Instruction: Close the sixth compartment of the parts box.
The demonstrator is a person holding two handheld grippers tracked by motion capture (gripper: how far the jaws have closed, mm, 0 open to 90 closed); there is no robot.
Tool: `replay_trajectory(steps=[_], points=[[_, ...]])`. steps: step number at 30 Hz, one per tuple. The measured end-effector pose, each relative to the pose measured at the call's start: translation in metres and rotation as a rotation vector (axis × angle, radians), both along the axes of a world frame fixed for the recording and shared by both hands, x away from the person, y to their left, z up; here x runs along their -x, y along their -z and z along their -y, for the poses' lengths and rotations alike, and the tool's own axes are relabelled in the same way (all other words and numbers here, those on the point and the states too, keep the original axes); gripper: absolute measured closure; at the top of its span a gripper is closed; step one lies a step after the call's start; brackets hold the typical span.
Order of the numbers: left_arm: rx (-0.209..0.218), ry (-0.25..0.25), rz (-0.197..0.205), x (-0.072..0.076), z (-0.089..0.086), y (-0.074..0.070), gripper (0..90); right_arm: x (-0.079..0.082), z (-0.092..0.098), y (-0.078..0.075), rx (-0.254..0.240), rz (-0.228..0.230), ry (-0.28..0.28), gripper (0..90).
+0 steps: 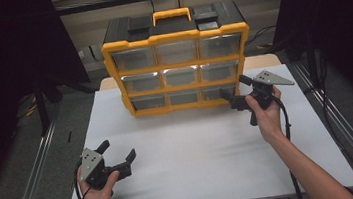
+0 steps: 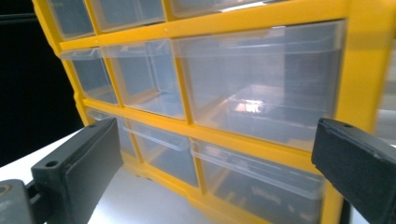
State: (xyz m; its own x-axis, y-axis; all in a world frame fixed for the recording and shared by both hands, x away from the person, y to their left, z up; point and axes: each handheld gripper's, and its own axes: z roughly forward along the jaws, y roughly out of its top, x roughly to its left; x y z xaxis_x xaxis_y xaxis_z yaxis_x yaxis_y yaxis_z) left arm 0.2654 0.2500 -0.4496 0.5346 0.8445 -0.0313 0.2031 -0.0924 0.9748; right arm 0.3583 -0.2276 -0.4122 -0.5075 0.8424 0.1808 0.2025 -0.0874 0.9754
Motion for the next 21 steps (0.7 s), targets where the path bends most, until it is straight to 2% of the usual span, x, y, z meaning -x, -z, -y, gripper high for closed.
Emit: replay_trajectory(steps=[6,7,8,9,12,17,18,19,21], points=[[0.011,-0.007,-0.004,0.002,-0.001,0.000,3.7,0.007,0.007,0.006,0.023,-0.015,0.032,2.3],[0.031,-0.011,-0.002,0.002,0.000,0.000,3.7,0.010,0.010,0.009,0.035,-0.023,0.037,2.0],[0.031,-0.011,-0.002,0.002,0.000,0.000,3.8,0.012,0.011,0.010,0.036,-0.026,0.038,2.0],[0.005,0.000,0.000,0.002,-0.003,0.000,3.8,0.014,0.013,0.010,0.033,-0.026,0.041,2.1],[0.020,0.000,0.003,0.003,-0.002,0.000,3.8,0.019,0.018,0.011,0.028,-0.024,0.052,1.8],[0.006,-0.006,-0.003,0.003,-0.002,0.000,3.8,0.027,0.023,0.011,0.025,-0.022,0.061,1.5],[-0.003,-0.004,0.000,0.002,-0.003,0.000,3.8,0.031,0.025,0.012,0.042,-0.023,0.073,1.7],[0.012,-0.002,-0.002,0.002,-0.001,0.000,3.8,0.032,0.026,0.012,0.042,-0.026,0.070,1.7],[0.012,-0.001,0.000,0.002,-0.001,0.000,3.7,0.036,0.027,0.013,0.042,-0.030,0.072,1.6]])
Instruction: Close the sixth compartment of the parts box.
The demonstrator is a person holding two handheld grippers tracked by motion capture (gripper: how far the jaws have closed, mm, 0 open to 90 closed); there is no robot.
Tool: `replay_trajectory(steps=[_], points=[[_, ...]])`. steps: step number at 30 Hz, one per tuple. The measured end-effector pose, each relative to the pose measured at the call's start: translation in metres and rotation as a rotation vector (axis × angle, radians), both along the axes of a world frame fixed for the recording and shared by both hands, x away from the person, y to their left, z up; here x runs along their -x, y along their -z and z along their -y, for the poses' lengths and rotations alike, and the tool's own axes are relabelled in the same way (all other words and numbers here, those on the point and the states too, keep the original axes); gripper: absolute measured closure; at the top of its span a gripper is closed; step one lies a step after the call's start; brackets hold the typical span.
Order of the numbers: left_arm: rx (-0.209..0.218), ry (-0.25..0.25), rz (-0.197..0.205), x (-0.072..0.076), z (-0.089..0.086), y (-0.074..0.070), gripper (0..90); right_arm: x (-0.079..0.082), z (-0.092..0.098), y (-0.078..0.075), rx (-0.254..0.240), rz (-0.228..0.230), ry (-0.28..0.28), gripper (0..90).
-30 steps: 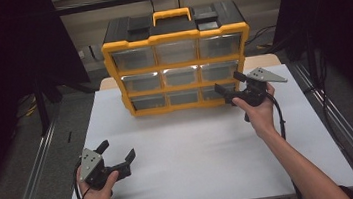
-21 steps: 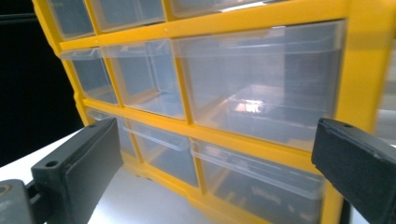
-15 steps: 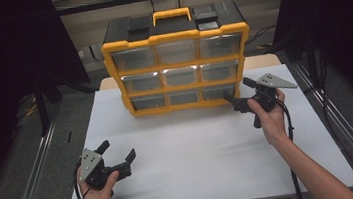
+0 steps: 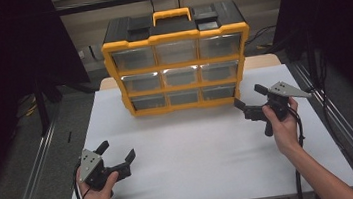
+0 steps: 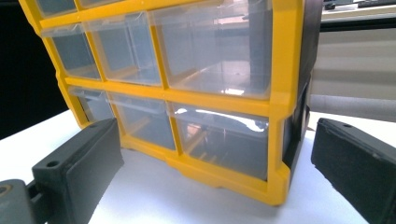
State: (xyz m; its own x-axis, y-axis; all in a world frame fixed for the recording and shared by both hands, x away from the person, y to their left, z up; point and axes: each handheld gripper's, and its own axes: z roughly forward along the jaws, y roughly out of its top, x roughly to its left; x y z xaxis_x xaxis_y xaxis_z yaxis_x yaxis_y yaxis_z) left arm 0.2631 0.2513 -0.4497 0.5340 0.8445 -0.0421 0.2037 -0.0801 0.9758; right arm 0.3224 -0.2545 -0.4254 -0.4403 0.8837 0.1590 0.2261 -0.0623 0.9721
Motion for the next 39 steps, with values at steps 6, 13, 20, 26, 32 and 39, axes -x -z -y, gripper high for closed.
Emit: replay_trajectory(steps=[6,13,20,26,32,39], points=[[0.013,-0.008,0.000,0.001,-0.001,0.000,3.7,0.009,0.003,0.001,0.016,0.006,0.001,1.6],[0.011,-0.009,0.004,0.001,-0.001,-0.001,3.7,0.019,0.008,0.004,0.031,0.000,0.008,1.6],[0.031,-0.010,-0.003,0.001,0.000,0.000,3.7,0.032,0.019,0.002,0.029,0.001,0.036,2.1],[0.031,-0.010,0.008,0.002,0.000,-0.001,3.8,0.043,0.028,0.004,0.040,-0.004,0.056,2.1],[0.004,0.002,0.009,0.002,-0.003,-0.001,3.8,0.057,0.039,0.007,0.048,-0.005,0.075,2.3],[0.011,-0.011,0.008,0.002,-0.003,0.000,3.8,0.070,0.053,0.006,0.052,-0.006,0.100,2.5]])
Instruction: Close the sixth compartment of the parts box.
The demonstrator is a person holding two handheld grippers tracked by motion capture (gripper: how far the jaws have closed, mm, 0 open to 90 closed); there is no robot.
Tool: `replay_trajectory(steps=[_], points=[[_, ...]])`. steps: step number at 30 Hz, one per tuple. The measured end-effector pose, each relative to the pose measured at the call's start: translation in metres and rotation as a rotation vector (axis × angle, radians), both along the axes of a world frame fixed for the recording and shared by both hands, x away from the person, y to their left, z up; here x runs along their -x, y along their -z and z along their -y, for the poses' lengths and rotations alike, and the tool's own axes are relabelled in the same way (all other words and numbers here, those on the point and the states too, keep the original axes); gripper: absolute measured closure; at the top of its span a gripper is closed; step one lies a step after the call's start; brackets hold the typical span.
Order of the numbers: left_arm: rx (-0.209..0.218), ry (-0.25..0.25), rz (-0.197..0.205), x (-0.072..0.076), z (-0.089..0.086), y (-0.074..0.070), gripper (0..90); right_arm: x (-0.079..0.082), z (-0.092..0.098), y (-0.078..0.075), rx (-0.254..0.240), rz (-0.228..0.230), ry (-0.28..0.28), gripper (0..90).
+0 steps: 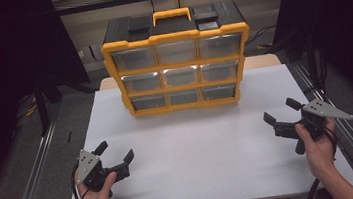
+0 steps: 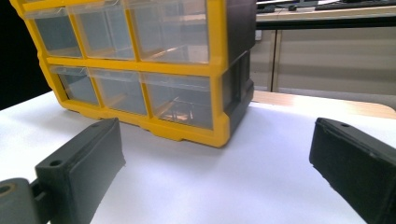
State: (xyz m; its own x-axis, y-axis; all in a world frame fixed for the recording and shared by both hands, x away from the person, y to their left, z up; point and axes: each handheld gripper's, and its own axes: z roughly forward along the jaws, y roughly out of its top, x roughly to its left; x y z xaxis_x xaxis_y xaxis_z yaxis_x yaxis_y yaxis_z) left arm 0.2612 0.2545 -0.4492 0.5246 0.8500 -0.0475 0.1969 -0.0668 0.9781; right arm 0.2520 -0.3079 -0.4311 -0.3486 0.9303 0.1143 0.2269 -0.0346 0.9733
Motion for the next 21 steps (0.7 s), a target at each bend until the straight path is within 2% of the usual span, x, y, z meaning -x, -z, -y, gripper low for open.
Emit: replay_trajectory(steps=[1,8,10,12,13,16,17,21], points=[[-0.011,0.002,0.006,0.000,-0.002,0.000,3.8,0.002,0.002,0.001,0.002,0.002,0.008,2.6],[0.000,0.000,0.001,0.000,-0.001,0.000,3.7,0.016,0.014,0.006,0.012,-0.007,0.032,2.5],[-0.023,-0.006,0.005,0.000,-0.002,0.000,3.8,0.022,0.016,0.012,0.028,-0.020,0.050,2.5],[0.000,0.005,0.004,0.001,-0.001,0.000,3.7,0.025,0.016,0.014,0.029,-0.026,0.054,2.5],[-0.007,-0.010,-0.001,0.002,-0.001,-0.001,3.7,0.029,0.016,0.018,0.035,-0.050,0.065,2.5],[-0.003,-0.009,0.001,0.003,-0.002,-0.001,3.7,0.033,0.015,0.020,0.041,-0.053,0.065,2.5],[0.000,-0.012,0.004,0.003,-0.002,-0.001,3.8,0.036,0.014,0.020,0.052,-0.051,0.081,2.4],[0.001,-0.002,0.012,0.004,-0.001,-0.001,3.8,0.039,0.014,0.024,0.050,-0.054,0.069,1.8]])
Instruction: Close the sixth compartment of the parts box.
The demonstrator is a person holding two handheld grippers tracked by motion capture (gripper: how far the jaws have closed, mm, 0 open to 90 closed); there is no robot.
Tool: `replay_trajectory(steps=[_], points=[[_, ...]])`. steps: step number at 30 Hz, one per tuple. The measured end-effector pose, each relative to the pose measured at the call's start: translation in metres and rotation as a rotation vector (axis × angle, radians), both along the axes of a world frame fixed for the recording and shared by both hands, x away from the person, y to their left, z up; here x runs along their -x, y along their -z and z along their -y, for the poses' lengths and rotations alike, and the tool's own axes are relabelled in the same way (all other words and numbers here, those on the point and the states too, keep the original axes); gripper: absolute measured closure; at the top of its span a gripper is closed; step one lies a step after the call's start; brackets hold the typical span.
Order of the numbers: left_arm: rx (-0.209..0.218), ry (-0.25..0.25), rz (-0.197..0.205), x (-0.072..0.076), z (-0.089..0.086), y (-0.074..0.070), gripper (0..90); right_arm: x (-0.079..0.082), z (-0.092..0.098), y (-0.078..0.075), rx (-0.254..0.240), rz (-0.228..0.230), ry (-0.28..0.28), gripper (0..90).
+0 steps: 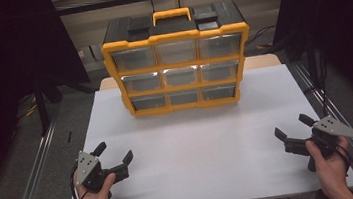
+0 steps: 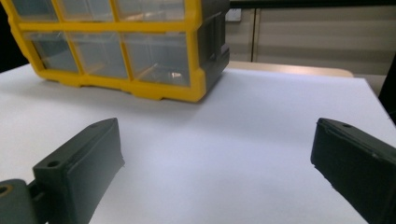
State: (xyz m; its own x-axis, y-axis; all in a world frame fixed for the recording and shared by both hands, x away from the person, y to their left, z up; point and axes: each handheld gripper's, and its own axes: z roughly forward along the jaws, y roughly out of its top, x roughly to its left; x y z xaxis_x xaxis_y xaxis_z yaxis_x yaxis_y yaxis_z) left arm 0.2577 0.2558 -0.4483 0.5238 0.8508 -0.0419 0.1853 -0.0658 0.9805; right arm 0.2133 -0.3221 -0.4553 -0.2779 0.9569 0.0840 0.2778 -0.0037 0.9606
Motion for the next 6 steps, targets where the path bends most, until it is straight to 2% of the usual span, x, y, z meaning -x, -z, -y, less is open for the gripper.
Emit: replay_trajectory(steps=[1,6], points=[[0.001,0.000,0.001,0.0004,0.0002,-0.0001,3.8,-0.0004,-0.0004,0.0014,0.002,-0.009,-0.007,1.5],[0.000,-0.005,-0.024,-0.0005,0.0003,0.0005,3.7,-0.0038,-0.0022,0.0011,-0.002,0.004,0.008,1.9]])
